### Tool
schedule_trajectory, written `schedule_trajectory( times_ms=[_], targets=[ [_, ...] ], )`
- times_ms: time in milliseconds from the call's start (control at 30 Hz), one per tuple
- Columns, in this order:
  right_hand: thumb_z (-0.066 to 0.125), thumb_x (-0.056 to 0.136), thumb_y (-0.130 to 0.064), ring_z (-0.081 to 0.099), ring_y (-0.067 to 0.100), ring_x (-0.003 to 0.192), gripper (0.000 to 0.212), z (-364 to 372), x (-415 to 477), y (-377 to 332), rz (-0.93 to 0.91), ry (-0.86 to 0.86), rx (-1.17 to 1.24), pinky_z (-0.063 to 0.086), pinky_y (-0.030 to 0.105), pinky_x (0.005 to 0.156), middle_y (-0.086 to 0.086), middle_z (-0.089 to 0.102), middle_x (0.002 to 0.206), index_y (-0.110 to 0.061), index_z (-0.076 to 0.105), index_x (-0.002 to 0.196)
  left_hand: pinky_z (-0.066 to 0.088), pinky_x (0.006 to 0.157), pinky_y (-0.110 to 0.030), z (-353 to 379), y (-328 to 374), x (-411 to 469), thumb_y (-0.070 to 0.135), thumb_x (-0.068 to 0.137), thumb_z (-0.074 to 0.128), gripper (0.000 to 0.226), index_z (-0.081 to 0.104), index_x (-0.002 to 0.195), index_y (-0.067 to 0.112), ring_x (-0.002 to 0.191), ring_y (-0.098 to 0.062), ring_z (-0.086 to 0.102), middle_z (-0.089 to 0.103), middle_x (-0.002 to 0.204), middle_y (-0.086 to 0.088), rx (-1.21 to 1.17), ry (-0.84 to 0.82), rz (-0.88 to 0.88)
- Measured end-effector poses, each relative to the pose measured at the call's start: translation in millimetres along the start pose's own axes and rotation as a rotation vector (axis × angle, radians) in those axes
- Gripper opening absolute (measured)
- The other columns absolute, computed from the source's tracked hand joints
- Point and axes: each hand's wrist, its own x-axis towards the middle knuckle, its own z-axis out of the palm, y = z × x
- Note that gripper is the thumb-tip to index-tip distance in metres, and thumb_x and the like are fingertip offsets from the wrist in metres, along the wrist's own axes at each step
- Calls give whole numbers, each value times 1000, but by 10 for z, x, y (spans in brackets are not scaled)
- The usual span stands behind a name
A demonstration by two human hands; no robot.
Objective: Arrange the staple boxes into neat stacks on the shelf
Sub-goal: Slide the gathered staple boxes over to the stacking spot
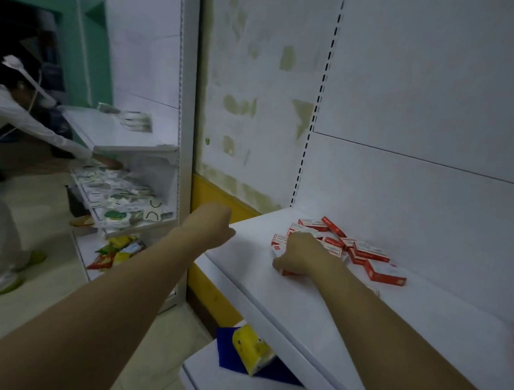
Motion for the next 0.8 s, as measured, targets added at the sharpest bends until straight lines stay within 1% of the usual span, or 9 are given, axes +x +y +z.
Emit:
schedule_trajectory(
  times_ms=[67, 133, 200, 267, 333, 367, 467, 700, 800],
  targets=[
    [60, 83, -31, 52, 20, 81, 29, -3, 48, 6, -17, -17, 30, 37, 23, 64, 8, 57, 91, -6, 61, 98, 41, 70, -28, 48, 45, 135, 33, 93, 52, 33, 57, 111, 6, 84, -20, 47, 57, 101, -9, -15, -1, 32],
    [63, 81, -32, 51, 18, 76, 20, 23, 58, 46, -12, -13, 97, 34, 23, 54, 4, 56, 81, -13, 58, 79, 43, 72, -28, 85, 108, 237, 34, 93, 53, 35, 56, 115, 8, 87, -20, 50, 59, 110, -9, -24, -15, 68],
    [66, 80, -33, 51, 16, 71, 25, 14, 26, 92, 6, 2, 157, 30, 22, 50, -2, 50, 71, -19, 49, 68, 46, 76, -28, 109, 175, 318, 34, 92, 54, 37, 55, 119, 9, 96, -22, 55, 59, 115, -9, -22, -24, 109],
    [66, 80, -34, 49, 12, 66, 27, -46, -30, 117, 33, 40, 173, 29, 21, 49, -5, 48, 68, -21, 47, 66, 48, 81, -30, 105, 240, 384, 34, 92, 54, 39, 54, 121, 9, 102, -24, 57, 59, 118, -9, -10, -21, 163],
    [67, 80, -33, 53, 16, 70, 22, -141, -123, 137, 71, 90, 136, 32, 23, 51, -2, 54, 72, -18, 54, 71, 47, 82, -30, 76, 308, 428, 34, 91, 55, 39, 55, 121, 9, 103, -24, 56, 60, 118, -9, -17, -16, 226],
    [67, 80, -35, 56, 20, 76, 22, -192, -193, 151, 95, 116, 114, 36, 24, 56, 1, 59, 79, -14, 60, 81, 46, 82, -30, 54, 348, 444, 33, 91, 56, 38, 55, 120, 9, 103, -24, 56, 60, 117, -9, -22, -16, 263],
    [66, 80, -37, 58, 23, 94, 41, -339, -457, 232, 220, 180, 100, 42, 26, 69, 7, 62, 104, -7, 61, 107, 46, 89, -33, -36, 504, 458, 33, 91, 56, 40, 55, 120, 6, 107, -26, 56, 60, 119, -11, -11, -16, 381],
    [66, 80, -35, 57, 26, 99, 44, -465, -1382, 549, 556, 311, 66, 39, 25, 62, 11, 59, 111, -8, 55, 112, 44, 84, -34, -144, 1210, 158, 32, 89, 57, 36, 57, 116, 8, 105, -28, 54, 58, 117, -13, -98, -32, 714],
    [66, 80, -37, 55, 26, 95, 49, -464, -1964, 697, 706, 362, 58, 41, 29, 69, 12, 55, 112, -7, 52, 115, 42, 86, -35, -154, 1673, -180, 37, 92, 53, 38, 56, 113, 5, 102, -28, 52, 58, 115, -14, -111, -61, 876]
  ],
)
